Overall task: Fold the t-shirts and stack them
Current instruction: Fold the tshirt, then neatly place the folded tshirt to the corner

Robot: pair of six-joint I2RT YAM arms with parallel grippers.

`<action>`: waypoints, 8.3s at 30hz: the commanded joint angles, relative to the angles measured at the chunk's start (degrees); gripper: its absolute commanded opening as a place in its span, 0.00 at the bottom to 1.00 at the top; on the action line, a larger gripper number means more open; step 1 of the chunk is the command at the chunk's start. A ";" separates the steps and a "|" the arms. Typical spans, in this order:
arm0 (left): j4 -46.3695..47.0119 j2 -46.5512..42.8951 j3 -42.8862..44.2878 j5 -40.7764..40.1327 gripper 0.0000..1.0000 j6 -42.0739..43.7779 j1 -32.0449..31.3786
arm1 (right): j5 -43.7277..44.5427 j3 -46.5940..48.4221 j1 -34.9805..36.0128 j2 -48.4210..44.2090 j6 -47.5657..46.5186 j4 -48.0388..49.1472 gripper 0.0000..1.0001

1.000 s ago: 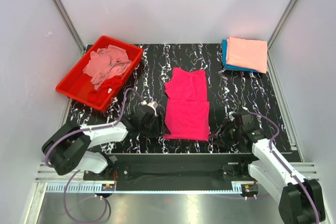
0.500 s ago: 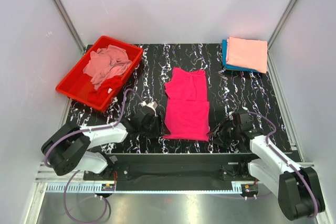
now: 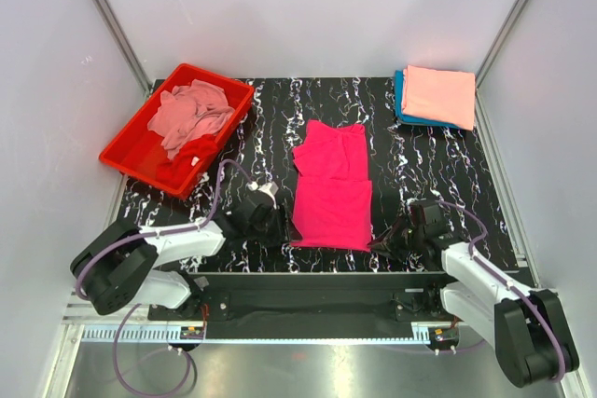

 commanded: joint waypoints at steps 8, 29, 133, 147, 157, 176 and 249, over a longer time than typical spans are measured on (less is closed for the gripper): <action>-9.05 2.57 -3.72 -2.74 0.45 -0.15 -0.94 | 2.62 -1.02 0.46 1.72 -0.14 -0.46 0.00; -17.39 -5.16 3.83 -3.53 0.00 -0.85 -2.70 | 4.03 7.76 0.64 -12.60 -6.30 -16.28 0.00; -1.94 65.48 88.64 16.70 0.62 29.21 24.72 | -23.57 96.89 -11.75 88.11 -23.63 7.87 0.06; -0.43 53.93 87.87 19.32 0.69 23.14 26.84 | -25.42 93.65 -12.72 78.39 -19.92 12.29 0.33; -1.42 39.23 63.36 19.85 0.70 25.87 23.77 | -21.72 72.83 -8.24 63.69 -29.23 4.28 0.54; -14.13 31.23 54.46 9.22 0.68 30.17 21.30 | -7.67 57.43 -8.15 52.89 -34.51 1.30 0.42; -11.42 36.93 51.56 16.70 0.38 26.04 19.28 | -0.79 77.02 -9.38 64.90 -38.73 -8.11 1.00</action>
